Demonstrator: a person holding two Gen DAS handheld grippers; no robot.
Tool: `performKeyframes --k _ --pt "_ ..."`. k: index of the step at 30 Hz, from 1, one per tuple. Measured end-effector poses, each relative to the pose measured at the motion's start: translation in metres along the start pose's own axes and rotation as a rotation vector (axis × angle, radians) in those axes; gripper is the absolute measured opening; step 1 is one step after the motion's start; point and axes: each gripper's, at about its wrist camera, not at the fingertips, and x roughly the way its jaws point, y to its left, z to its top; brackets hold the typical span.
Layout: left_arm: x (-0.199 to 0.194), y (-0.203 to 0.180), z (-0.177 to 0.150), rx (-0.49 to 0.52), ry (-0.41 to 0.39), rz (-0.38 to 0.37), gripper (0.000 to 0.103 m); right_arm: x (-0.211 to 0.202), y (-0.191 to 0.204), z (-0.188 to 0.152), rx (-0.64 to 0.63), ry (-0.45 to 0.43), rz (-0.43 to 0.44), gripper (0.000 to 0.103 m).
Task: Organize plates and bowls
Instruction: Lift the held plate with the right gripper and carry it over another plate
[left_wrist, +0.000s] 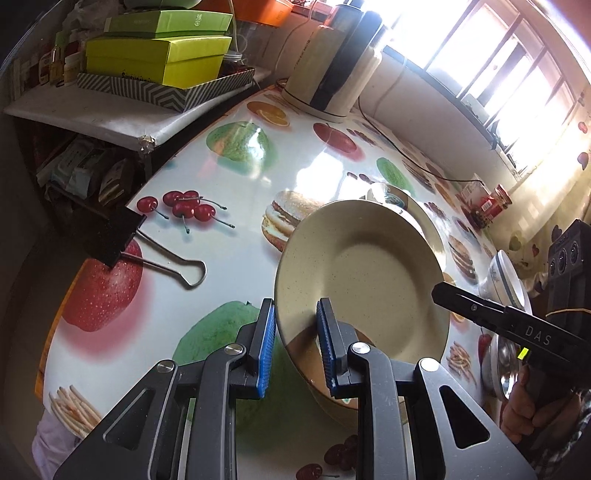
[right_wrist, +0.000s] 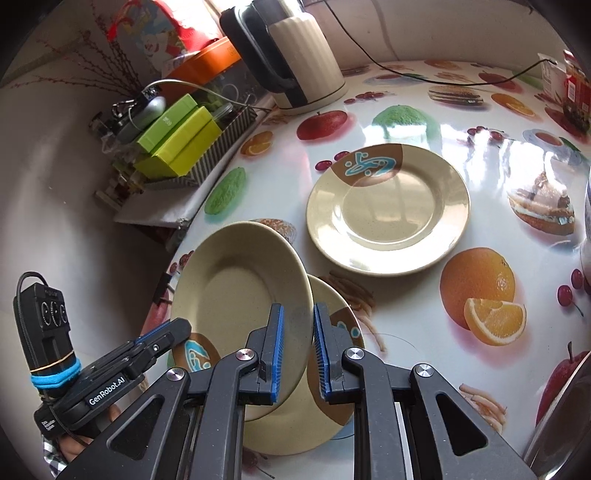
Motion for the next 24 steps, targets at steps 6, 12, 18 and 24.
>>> performKeyframes --k 6,12,18,24 --pt "0.006 -0.005 -0.007 0.006 0.025 -0.001 0.023 -0.001 -0.008 -0.011 0.016 0.008 -0.011 0.016" --pt "0.010 -0.011 -0.012 0.017 0.042 -0.002 0.023 -0.002 -0.016 -0.018 0.030 0.012 -0.025 0.016" --pt "0.011 -0.014 -0.013 0.025 0.044 0.006 0.023 -0.004 -0.018 -0.024 0.028 0.008 -0.037 0.016" --pt "0.012 -0.016 -0.014 0.036 0.044 0.017 0.023 -0.004 -0.017 -0.027 0.015 -0.001 -0.045 0.017"
